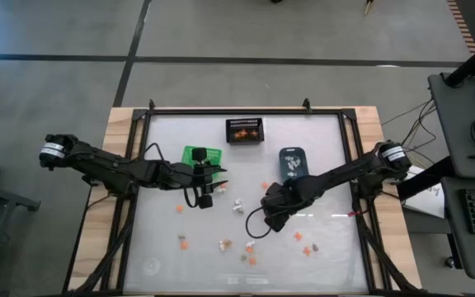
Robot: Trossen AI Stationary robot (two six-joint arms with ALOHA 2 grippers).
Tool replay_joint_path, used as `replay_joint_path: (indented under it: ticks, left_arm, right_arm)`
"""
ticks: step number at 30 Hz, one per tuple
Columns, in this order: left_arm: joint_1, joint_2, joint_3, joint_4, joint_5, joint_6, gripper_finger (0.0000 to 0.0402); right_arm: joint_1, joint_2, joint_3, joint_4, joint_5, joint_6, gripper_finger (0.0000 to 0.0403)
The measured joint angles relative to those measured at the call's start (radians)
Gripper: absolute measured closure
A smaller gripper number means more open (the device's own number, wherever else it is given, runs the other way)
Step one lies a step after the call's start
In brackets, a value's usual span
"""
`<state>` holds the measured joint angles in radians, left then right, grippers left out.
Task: Sort Halloween decoration
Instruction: Put the orange spider toy into the black bin
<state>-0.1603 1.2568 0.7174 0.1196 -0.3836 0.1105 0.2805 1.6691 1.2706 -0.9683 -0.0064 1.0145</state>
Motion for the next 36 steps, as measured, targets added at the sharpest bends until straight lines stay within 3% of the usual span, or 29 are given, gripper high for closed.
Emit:
replay_joint_path:
  ticks: [7,14,19,30,36]
  left_arm:
    - [0.000,0.000,0.000,-0.020,0.000,0.010,0.0261]
    - [0.000,0.000,0.000,-0.026,-0.001,0.015,0.0261]
    - [0.000,0.000,0.000,-0.025,-0.001,0.024,0.0261]
    - [0.000,0.000,0.000,-0.023,-0.002,0.027,0.0261]
    - [0.000,0.000,0.000,-0.022,-0.002,0.027,0.0260]
  right_arm:
    - [0.003,-0.010,-0.026,-0.047,0.006,0.053,0.0248]
    - [0.003,-0.056,-0.145,-0.039,0.033,0.165,0.0212]
    - [0.001,-0.090,-0.259,0.097,0.036,0.236,0.0196]
    - [-0.037,-0.089,-0.357,0.266,0.086,0.261,0.0194]
    - [-0.049,-0.089,-0.394,0.316,0.089,0.263,0.0212]
